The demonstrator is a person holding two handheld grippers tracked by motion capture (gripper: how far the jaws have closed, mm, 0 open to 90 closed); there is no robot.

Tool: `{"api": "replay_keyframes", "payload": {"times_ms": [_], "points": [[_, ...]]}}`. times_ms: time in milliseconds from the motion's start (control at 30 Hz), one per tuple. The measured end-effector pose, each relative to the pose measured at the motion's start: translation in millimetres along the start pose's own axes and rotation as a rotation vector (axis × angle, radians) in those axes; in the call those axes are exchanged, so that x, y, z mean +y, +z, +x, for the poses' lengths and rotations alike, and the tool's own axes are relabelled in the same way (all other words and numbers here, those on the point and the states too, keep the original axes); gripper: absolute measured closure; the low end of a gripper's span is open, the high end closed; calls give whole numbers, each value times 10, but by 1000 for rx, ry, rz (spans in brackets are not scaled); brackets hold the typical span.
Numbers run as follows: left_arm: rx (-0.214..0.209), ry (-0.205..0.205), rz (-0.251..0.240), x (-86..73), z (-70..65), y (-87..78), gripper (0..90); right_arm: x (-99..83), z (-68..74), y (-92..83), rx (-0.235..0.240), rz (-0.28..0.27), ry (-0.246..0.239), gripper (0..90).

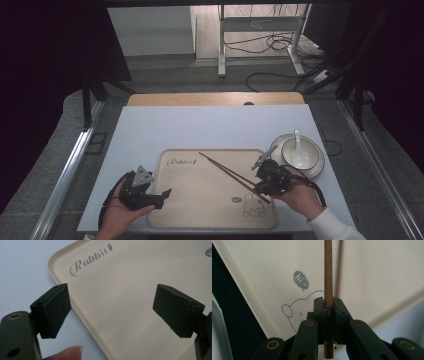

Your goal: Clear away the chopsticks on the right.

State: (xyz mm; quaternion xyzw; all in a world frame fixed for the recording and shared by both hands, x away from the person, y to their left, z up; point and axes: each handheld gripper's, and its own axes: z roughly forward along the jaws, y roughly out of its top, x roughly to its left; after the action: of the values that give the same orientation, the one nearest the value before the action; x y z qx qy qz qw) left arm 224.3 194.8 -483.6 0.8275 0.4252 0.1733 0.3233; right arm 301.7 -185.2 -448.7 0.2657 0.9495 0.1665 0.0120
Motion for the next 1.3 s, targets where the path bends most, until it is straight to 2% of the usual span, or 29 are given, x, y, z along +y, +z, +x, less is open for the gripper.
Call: {"api": "replay_keyframes", "payload": {"times_ms": [100,267,367,533,600,667,733,867,967,1033,1133,1233,1300], "points": [[-3,-3,1,-3,3,3,149,34,95,147,1,53,-12,827],[-3,-4,-6,-7,6,-8,149,23,105,274,-37,107,-4,826],[-4,-3,-6,-7,8,-9,149,-13,116,302,-41,113,4,825],[-4,-1,-7,-2,1,-7,149,-37,139,329,-82,125,-22,786],[-5,3,-3,-2,0,-10,149,-41,153,339,-84,127,-32,758],[-4,3,-3,-2,2,-7,149,-33,179,326,-92,109,-49,701],[-3,2,0,-1,10,-2,149,17,221,272,-88,48,-87,624],[1,2,-8,5,8,-20,149,219,318,226,-94,-55,-117,502],[3,3,-16,2,15,-46,149,447,369,292,-32,-112,-133,491],[4,-4,-17,-7,27,-50,149,620,414,378,21,-133,-140,558],[7,-11,-17,-23,55,-58,149,895,524,552,62,-133,-203,711],[8,-16,-18,-34,65,-65,149,1118,510,728,97,-108,-197,855],[9,-17,-22,-35,63,-75,149,1218,463,821,111,-93,-175,891]]}}
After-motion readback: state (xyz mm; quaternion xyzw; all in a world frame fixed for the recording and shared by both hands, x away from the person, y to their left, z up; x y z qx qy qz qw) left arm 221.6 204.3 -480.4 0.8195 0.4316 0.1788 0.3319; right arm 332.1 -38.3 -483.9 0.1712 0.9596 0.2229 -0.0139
